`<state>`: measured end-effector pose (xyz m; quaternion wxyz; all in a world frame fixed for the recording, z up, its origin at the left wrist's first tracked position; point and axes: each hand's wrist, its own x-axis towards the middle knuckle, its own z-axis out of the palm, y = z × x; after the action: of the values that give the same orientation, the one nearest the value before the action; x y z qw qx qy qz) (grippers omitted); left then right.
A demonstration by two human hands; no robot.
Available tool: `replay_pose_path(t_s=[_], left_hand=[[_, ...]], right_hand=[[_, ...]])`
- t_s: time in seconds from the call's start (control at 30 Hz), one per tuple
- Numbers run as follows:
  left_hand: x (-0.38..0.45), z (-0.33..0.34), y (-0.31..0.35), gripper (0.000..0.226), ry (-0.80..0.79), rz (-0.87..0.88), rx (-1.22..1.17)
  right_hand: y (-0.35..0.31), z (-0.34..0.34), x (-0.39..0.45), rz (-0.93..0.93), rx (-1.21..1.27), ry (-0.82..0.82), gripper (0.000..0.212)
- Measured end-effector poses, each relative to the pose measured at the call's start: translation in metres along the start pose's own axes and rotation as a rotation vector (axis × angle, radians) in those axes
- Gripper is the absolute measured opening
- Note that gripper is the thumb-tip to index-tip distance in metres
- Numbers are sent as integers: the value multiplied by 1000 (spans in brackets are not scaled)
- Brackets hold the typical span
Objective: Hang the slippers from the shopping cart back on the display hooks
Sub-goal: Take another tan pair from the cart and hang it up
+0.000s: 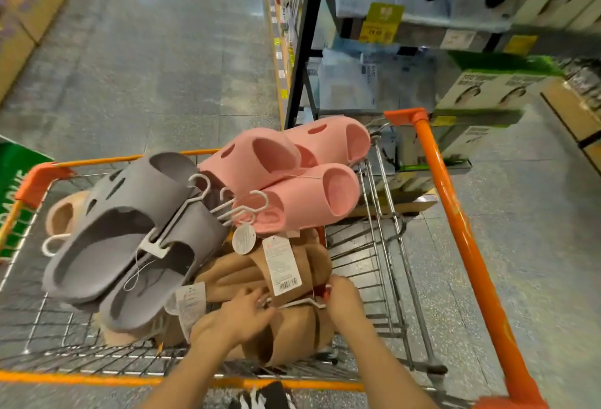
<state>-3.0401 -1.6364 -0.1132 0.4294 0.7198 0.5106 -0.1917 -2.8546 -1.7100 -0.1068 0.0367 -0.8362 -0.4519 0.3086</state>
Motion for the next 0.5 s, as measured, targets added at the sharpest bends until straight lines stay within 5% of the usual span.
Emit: replay_pose_path(t_s=[0.1, 0.2, 0.5], left_hand=[[1, -4, 18, 62, -65, -79, -126], [-2, -1, 25, 38, -46, -96, -316], [-34, 0, 47, 16, 34, -41, -888]], right_hand=[[-3, -6, 2, 73, 144, 8, 15], [3, -5, -10, 52, 214, -24, 5], [-5, -64, -69, -68, 306, 151, 22]])
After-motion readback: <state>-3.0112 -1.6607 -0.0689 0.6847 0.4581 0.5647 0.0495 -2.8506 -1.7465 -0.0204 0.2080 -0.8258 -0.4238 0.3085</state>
